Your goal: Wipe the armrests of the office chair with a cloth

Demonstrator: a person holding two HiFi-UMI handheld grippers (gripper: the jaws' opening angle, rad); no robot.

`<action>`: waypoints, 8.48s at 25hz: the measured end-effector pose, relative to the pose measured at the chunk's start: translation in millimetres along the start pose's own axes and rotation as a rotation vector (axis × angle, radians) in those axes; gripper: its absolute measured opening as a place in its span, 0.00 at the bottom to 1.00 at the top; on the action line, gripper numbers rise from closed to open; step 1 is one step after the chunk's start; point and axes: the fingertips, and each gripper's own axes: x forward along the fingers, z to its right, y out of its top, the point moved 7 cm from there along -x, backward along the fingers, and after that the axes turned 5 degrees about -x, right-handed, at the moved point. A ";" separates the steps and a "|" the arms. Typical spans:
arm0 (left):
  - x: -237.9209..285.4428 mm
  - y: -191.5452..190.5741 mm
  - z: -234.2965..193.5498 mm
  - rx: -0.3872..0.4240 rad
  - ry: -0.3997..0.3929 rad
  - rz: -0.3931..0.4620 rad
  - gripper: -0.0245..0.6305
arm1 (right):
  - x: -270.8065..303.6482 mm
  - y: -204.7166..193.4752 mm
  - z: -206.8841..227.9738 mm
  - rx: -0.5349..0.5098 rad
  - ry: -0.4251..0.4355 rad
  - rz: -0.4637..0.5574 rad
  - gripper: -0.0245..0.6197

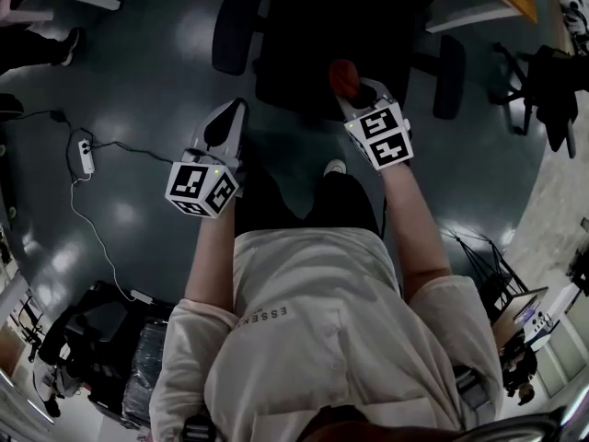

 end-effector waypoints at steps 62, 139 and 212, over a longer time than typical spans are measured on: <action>24.3 76.4 -218.8 -0.019 -0.226 -0.277 0.06 | 208.4 182.7 -65.9 -0.010 -0.111 -0.018 0.13; 124.8 62.7 -168.9 0.049 -0.098 -0.242 0.06 | 227.0 154.3 116.1 0.290 0.196 0.088 0.12; 23.7 112.8 -299.2 -0.006 -0.191 -0.223 0.06 | 268.6 254.8 4.0 0.331 -0.173 0.103 0.12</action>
